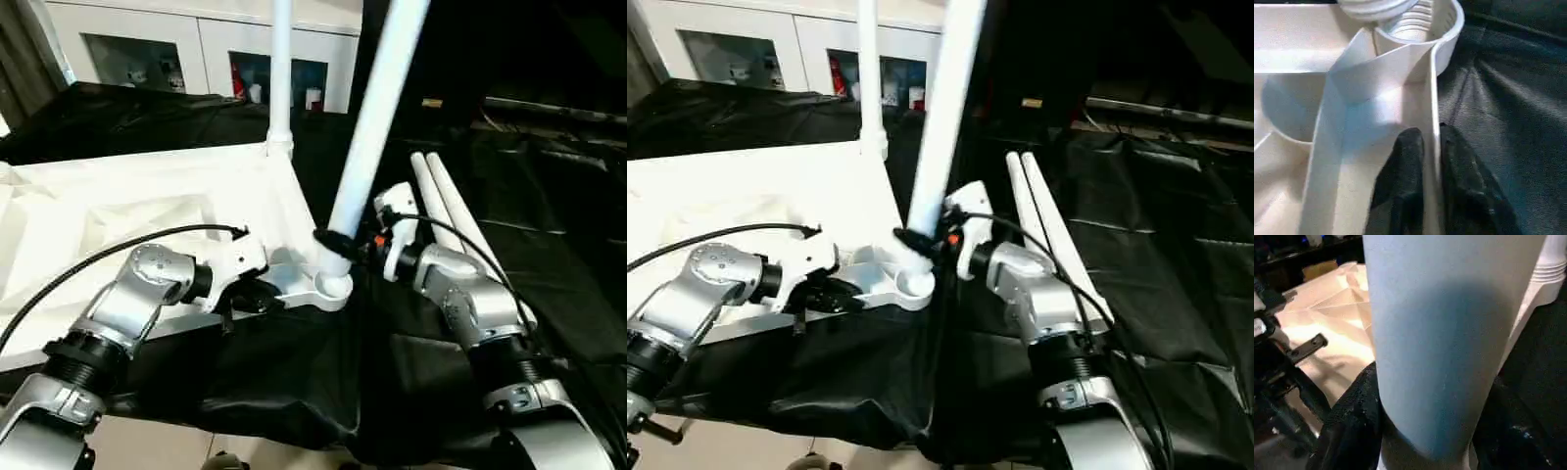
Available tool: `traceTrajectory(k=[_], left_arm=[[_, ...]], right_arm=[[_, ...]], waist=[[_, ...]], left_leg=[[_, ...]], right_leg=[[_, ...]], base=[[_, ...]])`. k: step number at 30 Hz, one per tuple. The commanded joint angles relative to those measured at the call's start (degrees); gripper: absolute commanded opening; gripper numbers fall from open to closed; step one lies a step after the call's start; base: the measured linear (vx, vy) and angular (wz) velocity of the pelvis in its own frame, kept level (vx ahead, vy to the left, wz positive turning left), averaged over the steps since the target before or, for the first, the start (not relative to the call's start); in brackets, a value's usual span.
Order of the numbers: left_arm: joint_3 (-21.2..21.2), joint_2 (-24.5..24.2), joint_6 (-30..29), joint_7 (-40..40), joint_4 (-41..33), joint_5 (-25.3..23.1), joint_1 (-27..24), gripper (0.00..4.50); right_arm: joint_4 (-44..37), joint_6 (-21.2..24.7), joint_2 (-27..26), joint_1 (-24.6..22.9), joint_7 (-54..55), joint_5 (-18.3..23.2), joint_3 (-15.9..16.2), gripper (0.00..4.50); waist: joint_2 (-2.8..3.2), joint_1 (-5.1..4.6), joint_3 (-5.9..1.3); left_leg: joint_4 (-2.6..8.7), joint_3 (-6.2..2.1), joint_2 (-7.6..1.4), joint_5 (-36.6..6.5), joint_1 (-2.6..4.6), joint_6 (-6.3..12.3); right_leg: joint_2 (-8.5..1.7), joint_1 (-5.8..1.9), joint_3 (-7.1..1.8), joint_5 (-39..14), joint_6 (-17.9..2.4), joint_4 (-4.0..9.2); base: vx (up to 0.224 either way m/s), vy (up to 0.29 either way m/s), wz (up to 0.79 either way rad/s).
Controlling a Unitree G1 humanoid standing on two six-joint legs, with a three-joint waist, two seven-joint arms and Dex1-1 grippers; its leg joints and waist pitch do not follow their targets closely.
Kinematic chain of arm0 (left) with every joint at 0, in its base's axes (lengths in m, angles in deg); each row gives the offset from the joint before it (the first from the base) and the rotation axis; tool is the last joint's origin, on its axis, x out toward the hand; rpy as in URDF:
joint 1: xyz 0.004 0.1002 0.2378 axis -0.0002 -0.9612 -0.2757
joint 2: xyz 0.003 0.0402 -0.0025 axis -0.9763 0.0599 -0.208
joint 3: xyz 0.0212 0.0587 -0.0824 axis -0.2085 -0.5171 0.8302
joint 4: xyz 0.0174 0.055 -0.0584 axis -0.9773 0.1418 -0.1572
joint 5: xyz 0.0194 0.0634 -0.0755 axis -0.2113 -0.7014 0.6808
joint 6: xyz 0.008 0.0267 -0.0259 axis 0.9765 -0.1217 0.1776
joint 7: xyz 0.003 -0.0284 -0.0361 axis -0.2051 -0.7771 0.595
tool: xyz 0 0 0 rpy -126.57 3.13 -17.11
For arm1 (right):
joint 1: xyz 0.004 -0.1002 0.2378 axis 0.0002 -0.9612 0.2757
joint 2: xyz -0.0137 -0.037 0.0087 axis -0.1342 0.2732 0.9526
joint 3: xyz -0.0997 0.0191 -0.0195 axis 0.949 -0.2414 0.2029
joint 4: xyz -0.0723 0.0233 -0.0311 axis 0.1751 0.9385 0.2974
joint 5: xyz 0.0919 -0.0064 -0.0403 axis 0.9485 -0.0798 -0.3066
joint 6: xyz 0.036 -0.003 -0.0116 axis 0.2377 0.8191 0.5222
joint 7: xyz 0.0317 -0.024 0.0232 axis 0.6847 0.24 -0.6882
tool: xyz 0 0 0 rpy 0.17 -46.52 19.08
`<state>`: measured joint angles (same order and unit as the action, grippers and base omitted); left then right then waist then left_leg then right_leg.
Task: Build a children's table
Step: Insert table leg to table base
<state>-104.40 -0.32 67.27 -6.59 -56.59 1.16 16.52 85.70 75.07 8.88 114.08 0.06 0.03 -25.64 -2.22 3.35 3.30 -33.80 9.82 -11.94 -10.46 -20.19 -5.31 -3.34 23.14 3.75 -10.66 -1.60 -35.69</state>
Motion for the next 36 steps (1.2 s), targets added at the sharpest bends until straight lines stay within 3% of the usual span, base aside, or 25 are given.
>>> traceTrajectory(k=[1,7,21,36], left_arm=[[0.91,-0.47,-0.53,-0.02,-1.16,0.44,-0.62,0.31],[2.73,0.42,0.43,-0.79,-1.7,2.1,-1.68,0.01],[4.94,1.89,2.22,-1.23,-2.33,3.9,-4.56,0.0],[4.26,2.53,3.17,-1.27,-0.76,1.69,-3.62,0.0]], right_arm=[[-0.35,1.05,0.93,-0.17,-0.59,-0.67,0.51,1.93],[-1.26,1.89,1.55,-0.69,-1.4,-1.01,1.47,1.93],[-2.17,4.79,3.63,-1.62,-2.44,-1.9,3.39,1.93],[-4.07,7.84,3.06,-2.07,-3.05,-1.68,5.16,1.93]], waist=[[0.96,-0.01,-3.87],[0.86,-0.03,-3.84],[0.75,-0.12,-3.74],[0.66,-0.21,-3.67]], left_leg=[[3.84,-0.06,-1.13,-9.96,0.31,-0.66],[3.85,-0.07,-1.12,-10.36,0.33,-0.69],[3.88,-0.1,-1.04,-10.84,0.24,-0.29],[3.98,-0.14,-1.11,-11.69,0.34,-0.4]], right_leg=[[-4.09,-3.31,-3.07,-8.61,-11.72,3.89],[-4.02,-3.26,-3.07,-9.51,-11.19,3.98],[-3.98,-3.12,-3.1,-12.42,-10.17,4.28],[-3.96,-2.93,-3.1,-14.27,-9.47,4.53]], base=[[0.0,0.0,0.0],[0.0,0.0,0.0],[0.0,0.0,0.0],[0.0,0.0,0.0]])
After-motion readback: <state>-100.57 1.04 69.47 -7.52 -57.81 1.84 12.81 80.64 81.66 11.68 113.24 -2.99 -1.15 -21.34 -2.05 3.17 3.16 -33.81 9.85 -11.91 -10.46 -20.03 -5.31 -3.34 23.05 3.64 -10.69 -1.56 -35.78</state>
